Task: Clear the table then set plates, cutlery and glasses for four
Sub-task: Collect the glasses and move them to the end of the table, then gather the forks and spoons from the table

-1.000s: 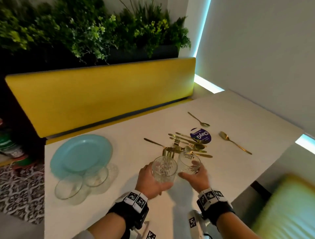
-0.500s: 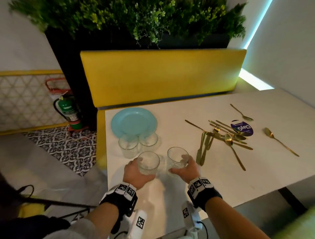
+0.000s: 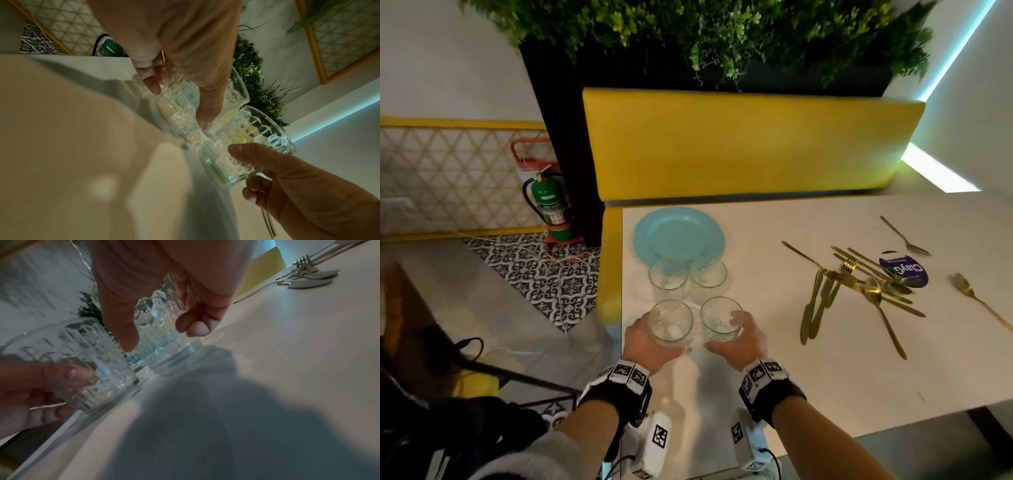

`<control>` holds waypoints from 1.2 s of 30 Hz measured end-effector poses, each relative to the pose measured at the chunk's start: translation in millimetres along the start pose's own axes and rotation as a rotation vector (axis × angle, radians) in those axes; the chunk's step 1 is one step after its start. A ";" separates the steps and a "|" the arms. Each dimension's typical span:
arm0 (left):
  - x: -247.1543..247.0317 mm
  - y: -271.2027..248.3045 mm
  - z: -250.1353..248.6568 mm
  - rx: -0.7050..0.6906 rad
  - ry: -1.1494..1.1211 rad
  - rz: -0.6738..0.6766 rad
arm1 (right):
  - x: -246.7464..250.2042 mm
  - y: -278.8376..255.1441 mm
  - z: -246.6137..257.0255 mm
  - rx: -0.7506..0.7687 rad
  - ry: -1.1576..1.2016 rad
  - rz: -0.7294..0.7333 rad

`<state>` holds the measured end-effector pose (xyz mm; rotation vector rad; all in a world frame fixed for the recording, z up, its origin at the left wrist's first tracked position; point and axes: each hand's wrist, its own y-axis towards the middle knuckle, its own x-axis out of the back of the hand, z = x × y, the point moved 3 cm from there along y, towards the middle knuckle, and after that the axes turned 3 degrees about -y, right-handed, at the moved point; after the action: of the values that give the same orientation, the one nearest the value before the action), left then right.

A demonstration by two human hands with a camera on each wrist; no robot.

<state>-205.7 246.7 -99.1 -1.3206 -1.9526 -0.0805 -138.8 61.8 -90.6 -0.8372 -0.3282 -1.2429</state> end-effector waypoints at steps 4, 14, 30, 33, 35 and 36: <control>-1.4 3.5 2.1 0.007 -0.036 -0.016 | -4.7 3.3 2.4 0.025 0.004 -0.001; -4.5 2.3 -5.0 0.033 -0.015 -0.024 | -3.5 10.3 9.4 0.033 0.030 0.010; -4.9 -2.3 -17.3 0.105 -0.041 -0.021 | 5.7 11.4 6.3 -0.022 0.040 0.084; -1.1 -5.0 -20.1 0.098 -0.063 -0.029 | 6.9 10.5 5.3 -0.035 0.040 0.104; 0.6 -6.2 -20.6 0.091 -0.076 -0.029 | 7.2 11.1 3.4 -0.046 0.047 0.111; 1.7 -7.7 -20.7 0.089 -0.092 -0.033 | 8.0 10.9 2.8 -0.056 0.057 0.120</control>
<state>-200.9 235.3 -80.8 -1.2534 -2.0313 0.0510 -125.6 59.1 -87.7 -0.8555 -0.1959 -1.1660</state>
